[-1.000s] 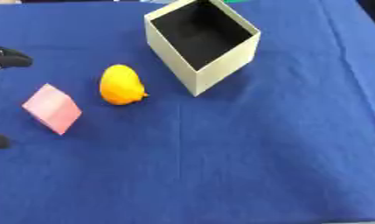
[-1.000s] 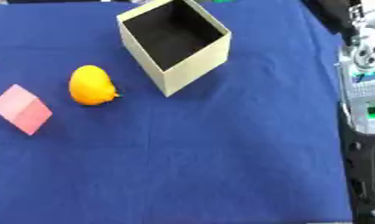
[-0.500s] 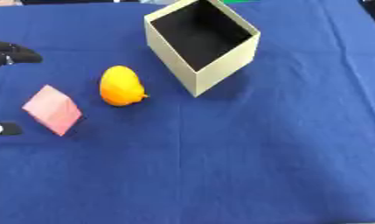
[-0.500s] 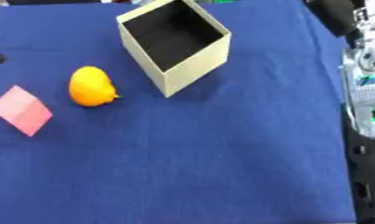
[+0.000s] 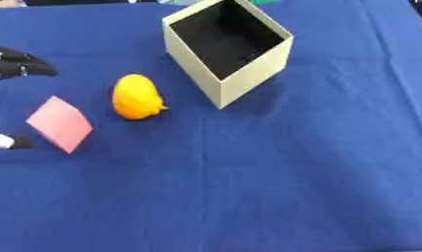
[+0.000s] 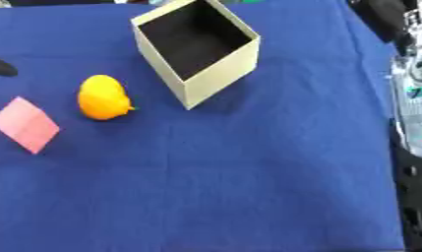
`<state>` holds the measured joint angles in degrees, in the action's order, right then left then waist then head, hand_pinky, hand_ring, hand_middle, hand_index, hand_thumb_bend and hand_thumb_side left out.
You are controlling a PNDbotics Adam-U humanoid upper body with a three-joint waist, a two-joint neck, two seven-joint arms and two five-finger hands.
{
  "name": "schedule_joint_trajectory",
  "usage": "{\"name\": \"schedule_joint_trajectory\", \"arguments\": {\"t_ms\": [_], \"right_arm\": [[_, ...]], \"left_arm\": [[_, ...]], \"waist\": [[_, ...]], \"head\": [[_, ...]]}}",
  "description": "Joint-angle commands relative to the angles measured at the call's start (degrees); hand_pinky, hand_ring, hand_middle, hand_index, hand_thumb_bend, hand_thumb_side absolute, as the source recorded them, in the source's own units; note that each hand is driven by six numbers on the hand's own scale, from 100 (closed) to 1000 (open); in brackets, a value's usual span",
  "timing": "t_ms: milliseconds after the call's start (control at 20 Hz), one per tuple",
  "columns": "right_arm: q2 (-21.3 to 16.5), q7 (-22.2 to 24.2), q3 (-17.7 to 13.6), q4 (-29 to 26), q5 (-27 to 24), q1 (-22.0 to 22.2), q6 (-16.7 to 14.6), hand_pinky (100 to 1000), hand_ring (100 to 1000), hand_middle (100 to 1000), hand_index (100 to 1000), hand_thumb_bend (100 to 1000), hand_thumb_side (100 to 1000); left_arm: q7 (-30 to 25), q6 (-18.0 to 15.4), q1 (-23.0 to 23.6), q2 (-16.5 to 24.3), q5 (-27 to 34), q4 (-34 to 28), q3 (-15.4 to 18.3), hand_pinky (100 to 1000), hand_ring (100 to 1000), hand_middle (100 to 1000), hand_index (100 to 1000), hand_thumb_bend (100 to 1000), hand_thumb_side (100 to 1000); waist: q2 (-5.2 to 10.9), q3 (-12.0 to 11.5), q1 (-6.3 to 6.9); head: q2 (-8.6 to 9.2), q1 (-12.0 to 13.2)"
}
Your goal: Pick up objects on the table and place them in the box.
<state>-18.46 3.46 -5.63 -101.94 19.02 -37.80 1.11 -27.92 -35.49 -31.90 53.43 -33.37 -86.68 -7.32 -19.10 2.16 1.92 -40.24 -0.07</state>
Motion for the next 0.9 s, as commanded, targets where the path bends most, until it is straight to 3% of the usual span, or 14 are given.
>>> {"name": "schedule_joint_trajectory", "arguments": {"t_ms": [50, 550, 900], "right_arm": [[-0.7, 0.1, -0.1, -0.6, -0.2, -0.8, 0.0, 895, 980, 648, 897, 100, 672], [-0.7, 0.0, -0.2, -0.7, -0.4, -0.8, 0.1, 896, 981, 647, 898, 100, 673], [-0.8, -0.1, -0.3, -0.7, -0.6, -0.8, 0.2, 896, 982, 646, 899, 100, 674]], "left_arm": [[-10.4, -9.8, -1.4, 1.5, -0.5, 1.5, -0.4, 859, 869, 872, 978, 565, 583], [-13.0, -10.7, -3.2, -0.1, -0.6, 5.3, -1.7, 857, 862, 865, 960, 515, 567], [-15.6, -12.5, -3.6, -0.5, -0.3, 6.6, -2.7, 852, 842, 835, 926, 425, 559]], "waist": [[0.95, 0.1, 0.15], [0.71, 0.6, 0.40], [0.54, 0.8, 0.47]], "head": [[0.41, 0.4], [0.54, 1.0], [0.54, 1.3]]}}
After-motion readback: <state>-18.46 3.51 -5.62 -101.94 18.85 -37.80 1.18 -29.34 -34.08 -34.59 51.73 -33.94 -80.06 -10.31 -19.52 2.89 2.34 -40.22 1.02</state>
